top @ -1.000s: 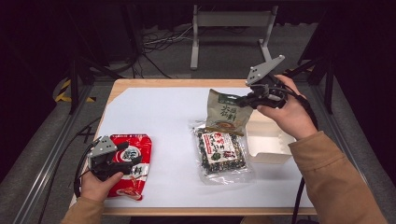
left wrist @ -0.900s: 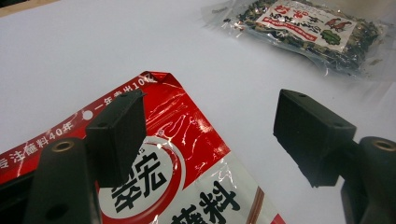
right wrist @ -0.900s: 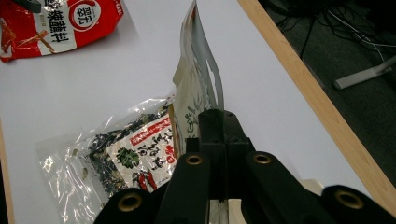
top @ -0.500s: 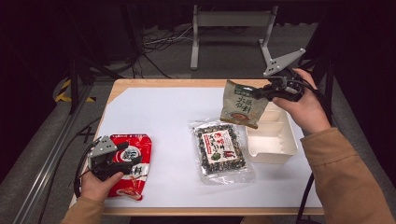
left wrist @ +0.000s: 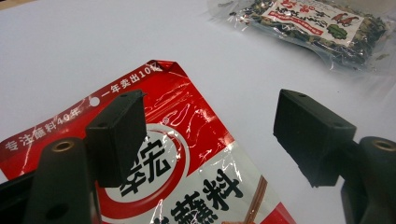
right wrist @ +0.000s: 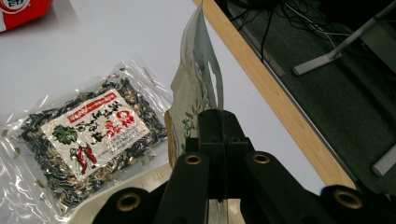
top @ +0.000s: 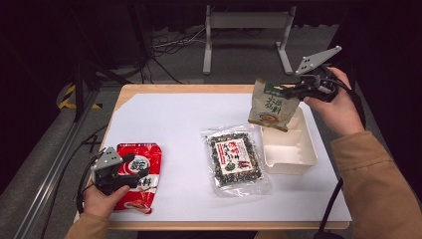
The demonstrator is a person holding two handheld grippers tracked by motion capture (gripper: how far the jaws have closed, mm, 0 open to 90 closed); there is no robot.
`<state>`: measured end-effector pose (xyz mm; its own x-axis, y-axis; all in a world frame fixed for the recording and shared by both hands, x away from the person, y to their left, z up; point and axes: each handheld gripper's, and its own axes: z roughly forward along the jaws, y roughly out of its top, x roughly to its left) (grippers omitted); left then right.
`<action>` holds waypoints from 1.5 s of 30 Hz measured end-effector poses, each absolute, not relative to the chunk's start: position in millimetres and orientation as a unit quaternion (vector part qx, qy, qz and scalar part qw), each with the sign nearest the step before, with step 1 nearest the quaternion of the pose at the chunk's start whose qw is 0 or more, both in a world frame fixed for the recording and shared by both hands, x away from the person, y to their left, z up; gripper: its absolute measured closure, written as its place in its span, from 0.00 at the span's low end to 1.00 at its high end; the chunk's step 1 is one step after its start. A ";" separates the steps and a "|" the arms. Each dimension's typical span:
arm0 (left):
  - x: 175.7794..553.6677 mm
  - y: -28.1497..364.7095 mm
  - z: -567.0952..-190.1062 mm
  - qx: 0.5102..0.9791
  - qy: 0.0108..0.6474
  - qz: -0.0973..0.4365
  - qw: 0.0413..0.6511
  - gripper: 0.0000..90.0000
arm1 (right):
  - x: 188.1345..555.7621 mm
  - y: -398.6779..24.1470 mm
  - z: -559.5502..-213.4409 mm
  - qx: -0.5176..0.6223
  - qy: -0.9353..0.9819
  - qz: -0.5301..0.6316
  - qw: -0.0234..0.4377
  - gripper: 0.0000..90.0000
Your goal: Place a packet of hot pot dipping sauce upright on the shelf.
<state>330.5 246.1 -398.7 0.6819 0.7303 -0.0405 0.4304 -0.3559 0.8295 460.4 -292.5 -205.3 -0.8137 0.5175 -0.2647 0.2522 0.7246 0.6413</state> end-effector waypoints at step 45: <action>318.7 255.6 -403.7 0.800 0.382 0.173 0.429 0.29 | 519.5 -330.1 -229.5 0.173 0.907 0.255 0.288 1.00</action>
